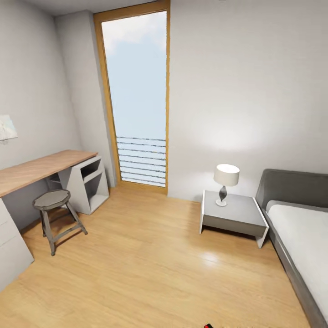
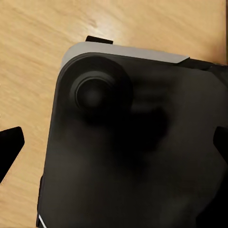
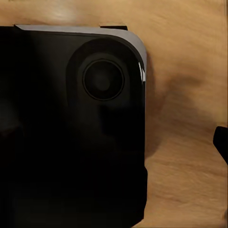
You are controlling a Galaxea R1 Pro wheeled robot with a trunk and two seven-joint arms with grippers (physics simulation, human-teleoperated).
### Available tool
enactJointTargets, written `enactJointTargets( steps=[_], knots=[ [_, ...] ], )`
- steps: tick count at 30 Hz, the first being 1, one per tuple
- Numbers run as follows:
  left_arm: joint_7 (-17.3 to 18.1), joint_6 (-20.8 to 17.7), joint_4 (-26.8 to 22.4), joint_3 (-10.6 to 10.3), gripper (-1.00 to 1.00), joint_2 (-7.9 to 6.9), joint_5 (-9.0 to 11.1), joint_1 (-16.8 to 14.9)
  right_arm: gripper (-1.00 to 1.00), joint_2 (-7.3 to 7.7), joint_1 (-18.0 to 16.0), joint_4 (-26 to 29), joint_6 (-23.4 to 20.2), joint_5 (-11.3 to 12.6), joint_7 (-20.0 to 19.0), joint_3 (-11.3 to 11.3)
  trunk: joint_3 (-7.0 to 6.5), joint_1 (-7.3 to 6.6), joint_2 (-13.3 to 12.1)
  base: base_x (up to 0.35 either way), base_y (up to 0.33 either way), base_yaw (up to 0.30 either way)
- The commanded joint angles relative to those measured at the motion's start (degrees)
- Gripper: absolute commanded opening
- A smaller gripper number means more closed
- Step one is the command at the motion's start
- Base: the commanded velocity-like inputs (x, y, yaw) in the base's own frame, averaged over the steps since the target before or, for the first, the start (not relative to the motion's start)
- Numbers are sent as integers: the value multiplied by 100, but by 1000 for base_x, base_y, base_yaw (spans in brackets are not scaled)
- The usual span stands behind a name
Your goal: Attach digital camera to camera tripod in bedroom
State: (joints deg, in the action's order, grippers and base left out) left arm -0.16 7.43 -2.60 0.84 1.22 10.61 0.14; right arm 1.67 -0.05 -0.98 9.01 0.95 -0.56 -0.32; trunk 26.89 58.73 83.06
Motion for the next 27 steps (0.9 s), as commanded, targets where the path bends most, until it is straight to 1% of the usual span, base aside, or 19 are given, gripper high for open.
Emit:
enactJointTargets(
  steps=[1,27],
  knots=[
    [-2,13,-3,5,100,1,29,2,100,0,-4,-10,30,10,-6,-3,4,0,2,0,0,-298],
    [-2,20,-3,6,100,10,29,4,100,0,-4,-10,30,10,-6,-3,4,0,2,0,0,-298]
  ],
)
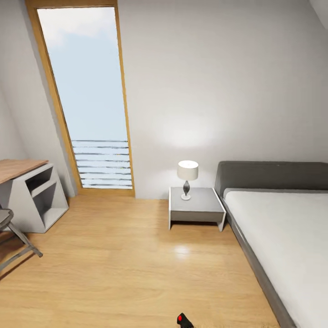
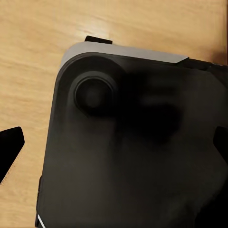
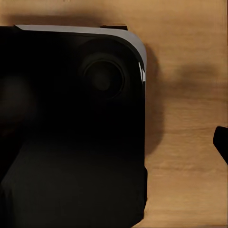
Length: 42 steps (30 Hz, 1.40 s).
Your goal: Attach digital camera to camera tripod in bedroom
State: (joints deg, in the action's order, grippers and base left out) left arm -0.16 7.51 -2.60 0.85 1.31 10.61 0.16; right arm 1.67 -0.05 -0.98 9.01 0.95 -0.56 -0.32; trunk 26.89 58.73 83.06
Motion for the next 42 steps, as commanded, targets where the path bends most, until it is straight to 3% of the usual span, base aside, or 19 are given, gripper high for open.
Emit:
enactJointTargets(
  steps=[1,20,42],
  knots=[
    [-2,13,-4,4,100,3,29,2,100,0,-4,-11,30,10,-6,-3,4,0,2,0,0,-298],
    [-2,5,-4,5,100,10,28,0,100,0,-4,-6,15,-50,31,27,4,0,2,0,0,-274],
    [-2,5,-4,6,100,1,29,2,100,9,-4,1,-7,-129,64,85,4,0,2,0,0,-26]
  ],
)
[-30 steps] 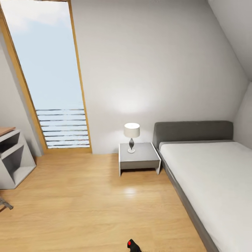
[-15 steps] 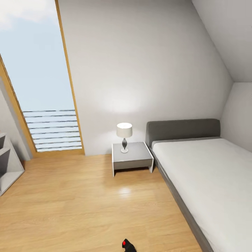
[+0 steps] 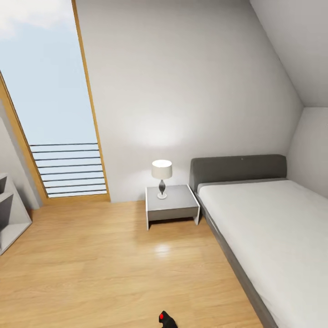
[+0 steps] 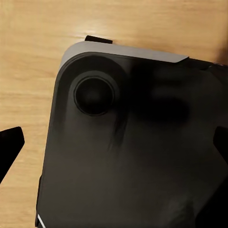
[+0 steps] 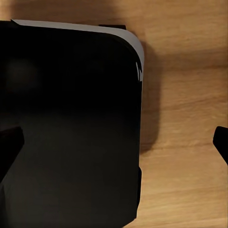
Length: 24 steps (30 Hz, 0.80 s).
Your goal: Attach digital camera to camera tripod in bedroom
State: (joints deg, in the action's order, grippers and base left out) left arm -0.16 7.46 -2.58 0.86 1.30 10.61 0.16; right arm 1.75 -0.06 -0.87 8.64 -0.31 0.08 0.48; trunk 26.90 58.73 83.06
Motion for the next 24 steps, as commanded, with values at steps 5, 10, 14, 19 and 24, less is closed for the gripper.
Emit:
enactJointTargets(
  steps=[5,10,14,19,24],
  knots=[
    [-2,10,-5,6,100,1,29,0,100,1,-2,-9,30,3,1,1,3,0,2,0,0,0],
    [-2,10,-5,3,100,1,29,1,100,1,-2,-9,34,17,1,-3,3,0,2,0,0,0],
    [-2,10,-5,2,100,1,23,2,100,7,-2,-9,46,20,1,0,3,0,2,47,-31,0],
    [-2,10,-5,2,100,3,21,0,100,9,-2,-9,49,18,1,-3,3,0,2,169,-122,0],
    [-2,10,-5,2,100,2,20,0,100,9,-2,-9,50,20,1,-4,3,0,2,215,-159,0]
  ],
)
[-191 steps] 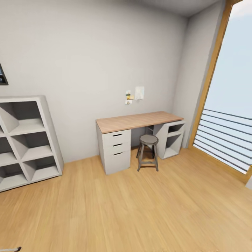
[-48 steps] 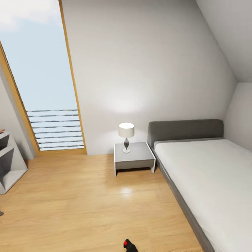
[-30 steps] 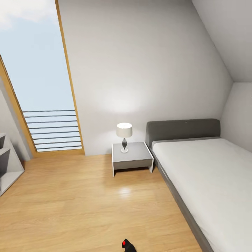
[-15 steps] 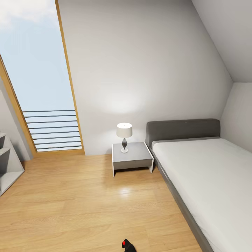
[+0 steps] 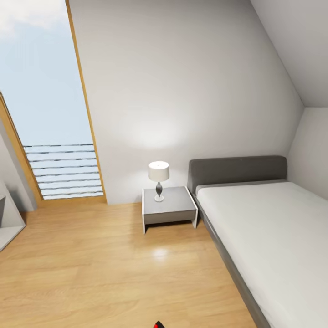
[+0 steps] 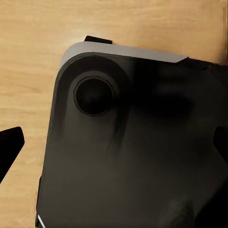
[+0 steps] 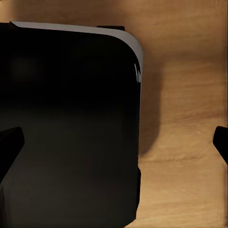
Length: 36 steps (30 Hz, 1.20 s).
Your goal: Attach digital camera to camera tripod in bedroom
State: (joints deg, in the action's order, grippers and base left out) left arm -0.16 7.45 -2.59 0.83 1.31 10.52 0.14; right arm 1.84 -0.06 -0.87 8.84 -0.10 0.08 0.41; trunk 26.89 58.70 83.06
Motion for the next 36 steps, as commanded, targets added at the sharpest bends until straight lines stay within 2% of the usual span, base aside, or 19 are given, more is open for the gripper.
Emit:
enactJointTargets(
  steps=[1,36],
  knots=[
    [-2,11,-5,5,100,1,30,2,100,0,-3,-9,30,-1,1,4,3,2,2,226,-168,0],
    [-2,11,-5,3,100,1,29,4,100,1,-3,-9,30,2,1,-5,3,2,2,233,-171,0]
  ],
)
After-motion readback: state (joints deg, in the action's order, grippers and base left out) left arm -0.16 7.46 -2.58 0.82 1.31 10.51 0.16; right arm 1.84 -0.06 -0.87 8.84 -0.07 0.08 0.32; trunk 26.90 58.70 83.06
